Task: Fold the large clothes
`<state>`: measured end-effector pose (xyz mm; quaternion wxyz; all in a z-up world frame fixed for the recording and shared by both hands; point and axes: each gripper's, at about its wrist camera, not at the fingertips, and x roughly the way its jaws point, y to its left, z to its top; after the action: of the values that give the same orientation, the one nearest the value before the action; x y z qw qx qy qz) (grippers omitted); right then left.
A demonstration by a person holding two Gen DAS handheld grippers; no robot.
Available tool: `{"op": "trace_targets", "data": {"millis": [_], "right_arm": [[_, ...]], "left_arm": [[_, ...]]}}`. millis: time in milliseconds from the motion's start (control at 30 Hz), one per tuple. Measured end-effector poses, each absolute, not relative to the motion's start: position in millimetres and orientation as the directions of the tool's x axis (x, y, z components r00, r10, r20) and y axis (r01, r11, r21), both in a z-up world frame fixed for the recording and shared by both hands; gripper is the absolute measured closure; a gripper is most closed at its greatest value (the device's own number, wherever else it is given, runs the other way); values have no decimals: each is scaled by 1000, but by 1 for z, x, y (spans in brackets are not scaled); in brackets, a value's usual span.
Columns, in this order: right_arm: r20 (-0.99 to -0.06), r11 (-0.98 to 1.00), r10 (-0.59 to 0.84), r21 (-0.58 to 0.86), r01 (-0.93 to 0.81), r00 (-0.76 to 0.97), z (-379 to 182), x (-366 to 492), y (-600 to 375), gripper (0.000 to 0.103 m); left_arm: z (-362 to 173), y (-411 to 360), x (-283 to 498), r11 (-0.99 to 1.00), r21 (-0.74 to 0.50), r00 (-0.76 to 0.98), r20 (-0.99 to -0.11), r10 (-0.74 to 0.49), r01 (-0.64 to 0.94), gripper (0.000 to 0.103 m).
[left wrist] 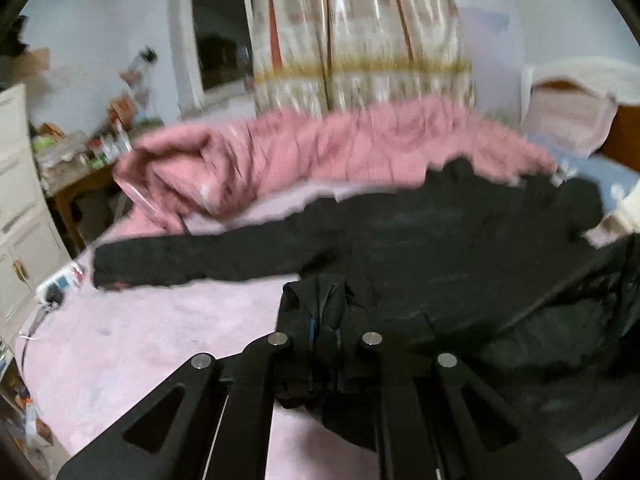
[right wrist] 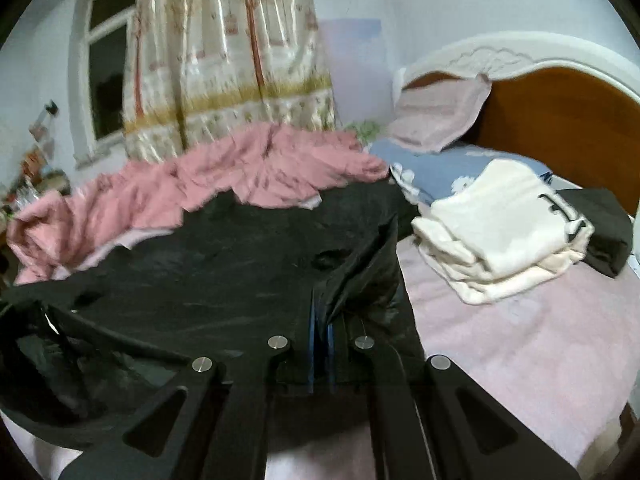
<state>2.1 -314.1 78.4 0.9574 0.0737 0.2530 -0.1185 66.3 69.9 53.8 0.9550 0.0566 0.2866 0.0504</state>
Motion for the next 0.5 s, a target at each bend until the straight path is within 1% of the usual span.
{"op": "trace_targets", "data": {"millis": [67,100,133,167,267,333,367,400,433,467,500], "right_arm": [[-552,960,-195,63,274,810,61,34,-314,98],[-562,962,-190,58,268,805,56,42,-312,98],[-564,964,-187,51,260,805,52,47,-311,98],[-565,966,-191,37,255,803,48,50,-309,98],[-600,970,-205,-20,242,773,25,69,-306,98],[-628,970,-201,-18,244,752,12,82,-308,98],[-636,969,-199,-14,247,745,8,86,-309,98],[-640,969,-195,-6,249,743,5,87,-311,98],[-635,969,-188,6,248,749,4,86,-313,98],[-624,968,-181,23,249,760,5,83,-316,97],[-614,967,-174,40,250,770,7,80,-319,94]], "left_arm": [[28,70,98,987,151,759,-636,138,-53,95],[14,70,109,987,153,716,-684,139,-44,95],[-1,74,120,991,131,679,-725,120,-35,95],[-13,78,124,993,112,660,-743,109,-39,91],[-39,82,133,995,89,647,-755,103,-54,89],[-37,80,134,993,106,653,-748,117,-57,88],[-33,79,132,991,118,662,-738,131,-64,80],[-31,81,130,987,136,675,-720,161,-91,63],[-29,87,126,982,141,690,-699,187,-124,52],[-27,94,124,982,123,709,-679,190,-146,36],[-22,102,119,984,81,732,-659,171,-157,30]]}}
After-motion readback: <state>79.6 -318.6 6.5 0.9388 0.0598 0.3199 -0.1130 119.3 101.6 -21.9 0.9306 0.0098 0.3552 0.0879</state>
